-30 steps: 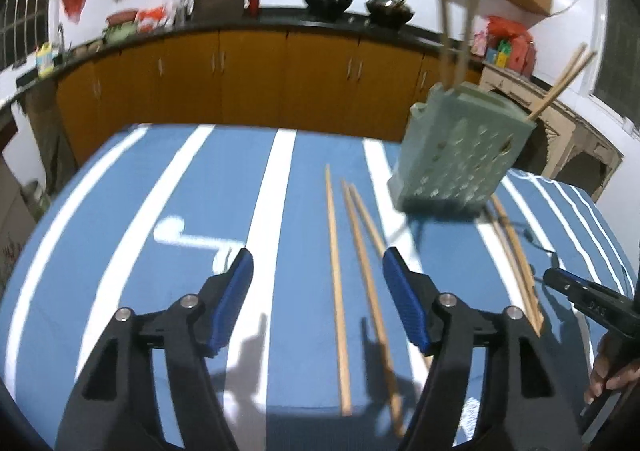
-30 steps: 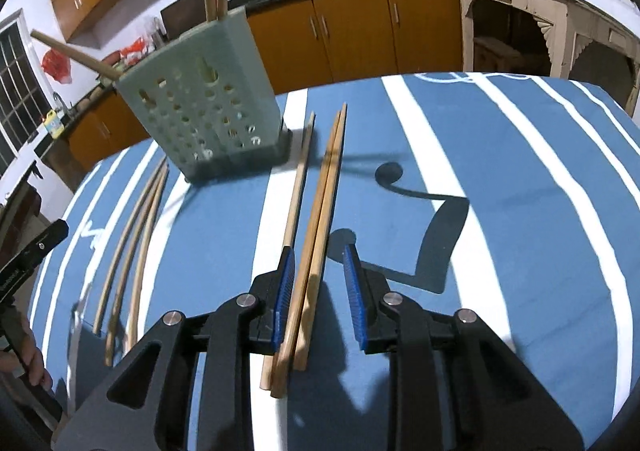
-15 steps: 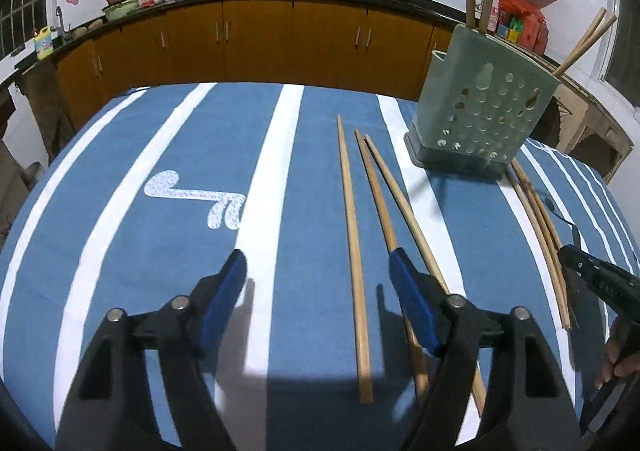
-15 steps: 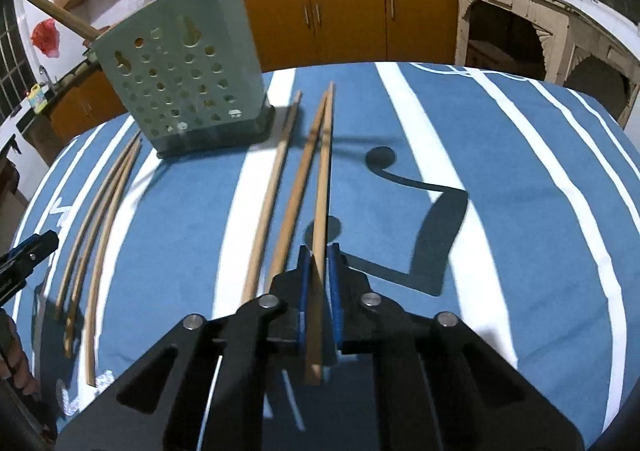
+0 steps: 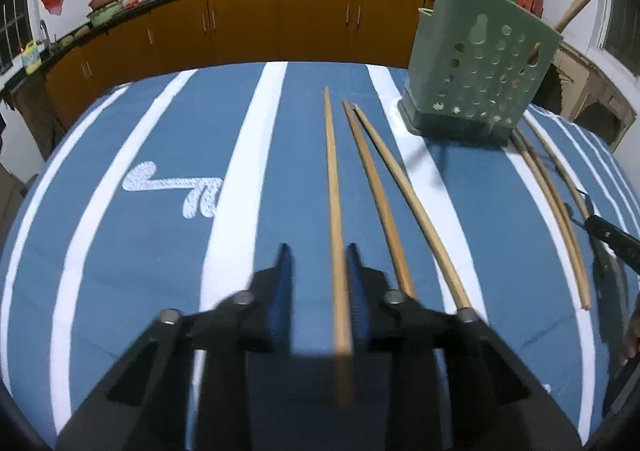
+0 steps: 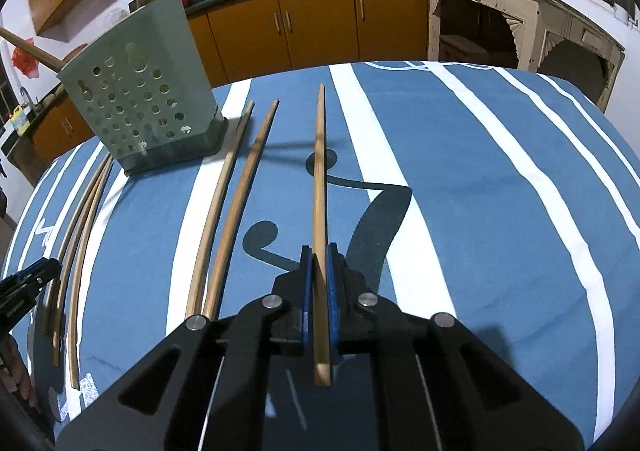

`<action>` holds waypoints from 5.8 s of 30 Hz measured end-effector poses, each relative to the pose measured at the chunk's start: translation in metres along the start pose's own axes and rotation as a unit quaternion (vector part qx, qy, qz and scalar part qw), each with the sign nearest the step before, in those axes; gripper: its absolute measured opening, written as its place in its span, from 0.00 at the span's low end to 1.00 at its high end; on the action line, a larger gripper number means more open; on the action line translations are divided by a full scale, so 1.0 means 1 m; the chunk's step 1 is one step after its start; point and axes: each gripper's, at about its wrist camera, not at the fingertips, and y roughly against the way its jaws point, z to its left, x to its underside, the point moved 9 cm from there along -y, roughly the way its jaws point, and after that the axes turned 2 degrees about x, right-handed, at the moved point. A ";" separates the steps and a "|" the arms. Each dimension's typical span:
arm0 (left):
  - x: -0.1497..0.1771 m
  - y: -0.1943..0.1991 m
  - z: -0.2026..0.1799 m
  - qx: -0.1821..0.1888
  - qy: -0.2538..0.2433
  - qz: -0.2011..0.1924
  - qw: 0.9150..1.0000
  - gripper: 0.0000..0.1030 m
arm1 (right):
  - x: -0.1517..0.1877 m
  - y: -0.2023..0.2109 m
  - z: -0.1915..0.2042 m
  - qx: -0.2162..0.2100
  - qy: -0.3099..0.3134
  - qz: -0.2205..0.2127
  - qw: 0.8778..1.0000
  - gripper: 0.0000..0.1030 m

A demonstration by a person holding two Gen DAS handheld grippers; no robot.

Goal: Organize utensils
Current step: 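Return both tools to the table and close each on another chopstick, then lift the left tool's chopstick upright toward the green holder while the right tool lifts its own, then carry the left tool's chopstick over the holder and lower it in while the right tool does too, then open the left tool to release its chopstick while the right tool opens too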

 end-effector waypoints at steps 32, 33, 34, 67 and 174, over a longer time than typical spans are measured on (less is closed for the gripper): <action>0.006 0.004 0.005 0.016 -0.027 0.003 1.000 0.21 | 0.015 0.012 0.001 -0.004 0.026 0.005 1.000 0.08; 0.007 0.004 0.005 0.016 -0.026 0.003 1.000 0.21 | 0.015 0.012 0.001 -0.005 0.024 0.005 1.000 0.08; 0.007 0.005 0.005 0.018 -0.022 0.003 1.000 0.21 | 0.016 0.012 0.001 -0.005 0.024 0.005 1.000 0.08; -0.033 0.082 0.016 0.024 -0.015 -0.087 0.996 0.08 | -0.031 0.083 -0.017 -0.018 0.001 -0.108 0.994 0.07; -0.227 0.146 -0.091 0.085 -0.025 -0.254 0.963 0.22 | -0.212 0.160 0.078 -0.123 -0.021 -0.304 0.944 0.25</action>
